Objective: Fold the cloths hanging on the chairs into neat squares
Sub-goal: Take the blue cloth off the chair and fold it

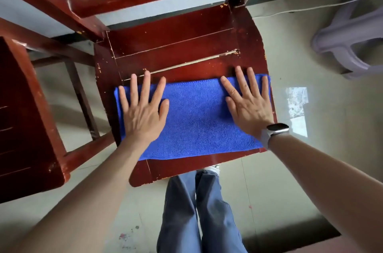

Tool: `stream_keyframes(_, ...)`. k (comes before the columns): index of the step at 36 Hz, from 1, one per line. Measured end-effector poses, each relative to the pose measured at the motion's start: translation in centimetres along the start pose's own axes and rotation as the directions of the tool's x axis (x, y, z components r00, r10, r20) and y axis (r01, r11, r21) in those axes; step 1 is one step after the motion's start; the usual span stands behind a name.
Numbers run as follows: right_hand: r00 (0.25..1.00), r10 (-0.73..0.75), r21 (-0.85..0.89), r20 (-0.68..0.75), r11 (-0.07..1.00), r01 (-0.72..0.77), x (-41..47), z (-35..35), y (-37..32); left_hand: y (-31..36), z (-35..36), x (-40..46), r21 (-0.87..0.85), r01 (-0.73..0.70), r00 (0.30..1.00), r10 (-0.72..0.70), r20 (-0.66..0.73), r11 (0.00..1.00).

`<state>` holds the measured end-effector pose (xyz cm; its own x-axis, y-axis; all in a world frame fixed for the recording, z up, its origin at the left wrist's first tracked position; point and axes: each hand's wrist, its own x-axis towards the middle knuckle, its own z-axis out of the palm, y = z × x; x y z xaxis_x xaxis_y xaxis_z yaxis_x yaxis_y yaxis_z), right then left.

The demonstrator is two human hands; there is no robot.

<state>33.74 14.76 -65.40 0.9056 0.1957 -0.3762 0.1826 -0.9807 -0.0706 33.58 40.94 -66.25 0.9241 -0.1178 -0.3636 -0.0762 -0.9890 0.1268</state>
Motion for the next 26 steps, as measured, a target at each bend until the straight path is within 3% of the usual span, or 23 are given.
stream_keyframes(3,0.999,0.03,0.035,-0.031,0.999,-0.029,0.2,0.0,1.1,-0.2,0.0,0.0,0.016,-0.012,1.0,0.012,-0.009,1.0)
stream_keyframes(6,0.978,0.206,0.212,0.01,0.956,-0.204,0.4,-0.7,2.5,0.1,-0.2,0.0,0.004,0.014,1.0,-0.014,0.006,1.0)
stream_keyframes(11,0.865,0.488,0.538,-0.12,0.764,-0.356,-1.5,-1.9,4.9,1.2,-0.8,-1.0,-0.046,0.072,0.997,-0.073,-0.015,0.996)
stream_keyframes(14,0.786,0.618,0.667,0.011,0.582,-0.466,-3.2,-2.4,4.2,2.4,-0.6,-3.1,-0.038,0.011,0.999,-0.012,-0.038,0.999)
stream_keyframes(18,0.777,0.606,0.643,0.171,0.529,-0.554,-4.9,-1.5,3.0,3.3,0.5,-6.2,-0.038,0.043,0.999,-0.044,-0.03,0.998)
stream_keyframes(22,0.705,0.673,0.627,0.224,0.454,-0.633,-5.0,0.0,2.5,2.1,2.1,-8.5,-0.064,0.191,0.982,-0.19,0.019,0.98)
stream_keyframes(26,0.701,0.677,0.601,0.225,0.47,-0.647,-4.5,0.3,2.5,0.8,3.4,-9.1,-0.067,0.224,0.974,-0.222,0.038,0.972)
